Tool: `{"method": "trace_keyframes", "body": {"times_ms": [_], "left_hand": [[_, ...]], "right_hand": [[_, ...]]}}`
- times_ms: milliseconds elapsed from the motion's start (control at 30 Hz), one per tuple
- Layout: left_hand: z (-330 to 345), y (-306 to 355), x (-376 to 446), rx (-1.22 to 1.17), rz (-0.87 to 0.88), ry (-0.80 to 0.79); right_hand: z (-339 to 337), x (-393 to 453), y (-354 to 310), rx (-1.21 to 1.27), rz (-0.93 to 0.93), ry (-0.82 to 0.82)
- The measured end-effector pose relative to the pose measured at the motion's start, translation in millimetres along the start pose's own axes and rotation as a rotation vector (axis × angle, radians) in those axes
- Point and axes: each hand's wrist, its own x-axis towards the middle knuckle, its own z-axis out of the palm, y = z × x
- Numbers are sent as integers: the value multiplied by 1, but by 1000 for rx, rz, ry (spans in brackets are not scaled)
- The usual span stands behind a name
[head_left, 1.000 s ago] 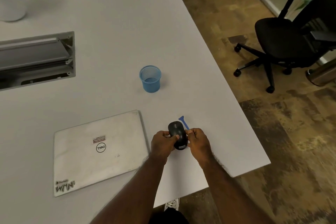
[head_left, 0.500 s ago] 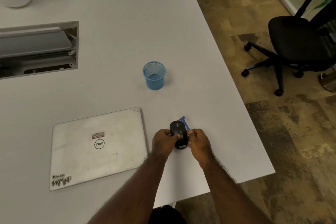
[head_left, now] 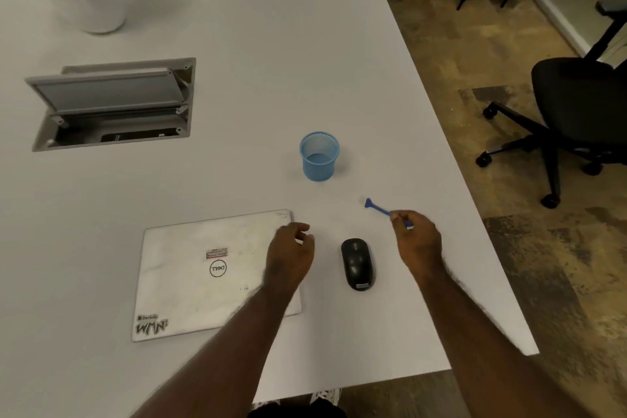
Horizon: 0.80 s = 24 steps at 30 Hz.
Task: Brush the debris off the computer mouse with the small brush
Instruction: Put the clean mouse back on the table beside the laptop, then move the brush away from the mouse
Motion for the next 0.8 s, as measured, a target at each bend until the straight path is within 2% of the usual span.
{"method": "trace_keyframes", "body": {"times_ms": [200, 400, 600, 800], "left_hand": [[-75, -14, 26, 303, 200, 166], [-116, -25, 43, 522, 243, 276], [-126, -46, 51, 770, 248, 281], [-126, -62, 60, 838, 210, 231]], "right_hand": [[15, 35, -74, -72, -227, 37], [52, 63, -124, -210, -373, 81], [89, 92, -127, -528, -430, 28], [111, 94, -120, -707, -564, -34]]}}
